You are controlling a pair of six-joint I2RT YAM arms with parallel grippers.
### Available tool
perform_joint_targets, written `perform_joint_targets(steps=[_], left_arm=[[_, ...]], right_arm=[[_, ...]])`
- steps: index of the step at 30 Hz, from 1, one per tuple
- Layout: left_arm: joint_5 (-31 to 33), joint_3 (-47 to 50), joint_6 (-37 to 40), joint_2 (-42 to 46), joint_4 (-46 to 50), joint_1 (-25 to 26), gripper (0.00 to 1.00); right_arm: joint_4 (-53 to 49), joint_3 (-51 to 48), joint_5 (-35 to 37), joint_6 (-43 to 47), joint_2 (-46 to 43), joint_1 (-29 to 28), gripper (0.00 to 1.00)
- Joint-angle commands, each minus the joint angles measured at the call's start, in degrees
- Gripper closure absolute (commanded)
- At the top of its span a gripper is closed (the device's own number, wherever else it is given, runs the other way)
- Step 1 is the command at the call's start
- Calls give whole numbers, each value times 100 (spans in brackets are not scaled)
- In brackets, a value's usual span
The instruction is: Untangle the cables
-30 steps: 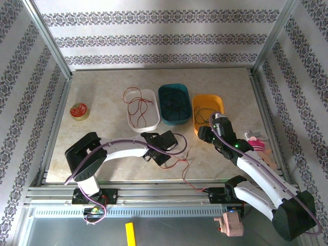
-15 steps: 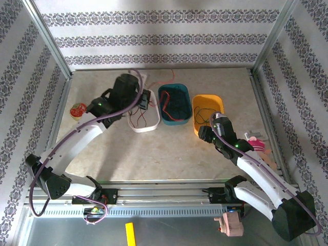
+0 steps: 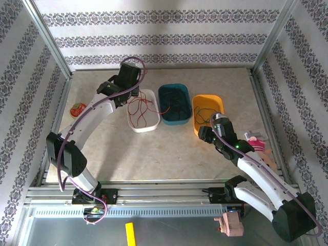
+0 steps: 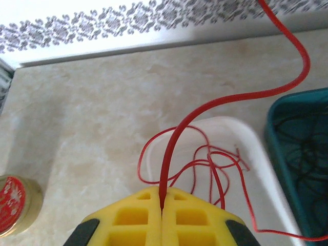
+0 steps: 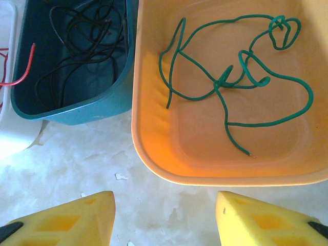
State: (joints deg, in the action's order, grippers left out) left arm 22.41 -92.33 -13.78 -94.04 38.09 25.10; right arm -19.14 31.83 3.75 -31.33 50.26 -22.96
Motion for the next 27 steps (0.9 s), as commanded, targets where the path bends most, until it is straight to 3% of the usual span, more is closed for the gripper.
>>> perform_joint_targets(steps=[1,12,15,21,27], left_arm=[[632,56,-123,130,145,-64,100],[1551,210,82,158,112,-260,100],[1333,283,6,63,111,-264,100],[-4,445,-192,-314,-74,-268,100],[-514,286,-465,-1006,233,-269,100]], right_arm=[[-73,-92,-18,57,-104,54,46],[-11,-80,-42,47,1,64,46],[7,-96,-47,40,0,64,46],[-26,-62,-58,48,-12,64,46],[-129,14,-37,129,-51,64,45]])
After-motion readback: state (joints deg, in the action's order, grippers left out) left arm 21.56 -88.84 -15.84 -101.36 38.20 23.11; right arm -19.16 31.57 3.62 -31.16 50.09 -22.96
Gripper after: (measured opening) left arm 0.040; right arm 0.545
